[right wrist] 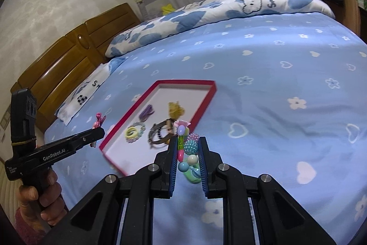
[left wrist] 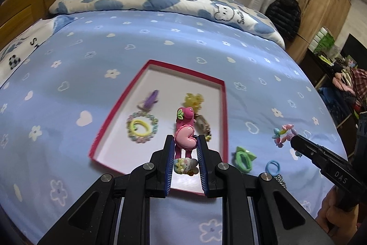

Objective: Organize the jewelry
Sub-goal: 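Carry the pink heart clip and bead charm string into the tray with both tools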

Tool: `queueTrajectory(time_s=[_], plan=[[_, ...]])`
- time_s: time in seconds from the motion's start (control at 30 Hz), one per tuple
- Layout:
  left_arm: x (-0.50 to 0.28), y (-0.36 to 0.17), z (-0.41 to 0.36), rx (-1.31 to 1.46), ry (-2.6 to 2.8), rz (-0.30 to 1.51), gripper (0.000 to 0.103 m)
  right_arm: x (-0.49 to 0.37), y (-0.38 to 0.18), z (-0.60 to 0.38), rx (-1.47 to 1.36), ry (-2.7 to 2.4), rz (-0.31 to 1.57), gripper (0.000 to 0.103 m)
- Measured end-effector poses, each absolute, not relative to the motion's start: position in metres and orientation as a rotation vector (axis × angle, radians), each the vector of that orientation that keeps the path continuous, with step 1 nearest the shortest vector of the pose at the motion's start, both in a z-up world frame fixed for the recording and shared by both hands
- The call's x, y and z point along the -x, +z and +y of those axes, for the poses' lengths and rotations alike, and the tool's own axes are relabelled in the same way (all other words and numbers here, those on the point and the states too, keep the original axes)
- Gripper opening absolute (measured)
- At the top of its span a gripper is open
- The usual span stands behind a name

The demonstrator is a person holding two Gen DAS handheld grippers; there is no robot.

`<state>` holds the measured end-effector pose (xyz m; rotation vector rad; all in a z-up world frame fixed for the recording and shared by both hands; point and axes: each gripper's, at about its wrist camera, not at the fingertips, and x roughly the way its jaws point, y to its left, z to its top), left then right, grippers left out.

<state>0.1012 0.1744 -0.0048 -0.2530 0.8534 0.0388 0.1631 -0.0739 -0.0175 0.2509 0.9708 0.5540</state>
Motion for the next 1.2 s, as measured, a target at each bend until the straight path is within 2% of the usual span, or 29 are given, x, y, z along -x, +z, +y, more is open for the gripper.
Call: queueTrajectory(time_s=[0.87, 1.2], plan=[[-0.126, -0.034, 0.222, 0.269, 0.112, 0.919, 0.018, -0.176, -0.035, 0.006, -0.217, 0.67, 1.017, 0.017], [-0.157, -0.062, 0.222, 0.227, 0.122, 0.996, 0.018, -0.185, -0.066, 0.027, -0.189, 0.686, 1.101, 0.017]])
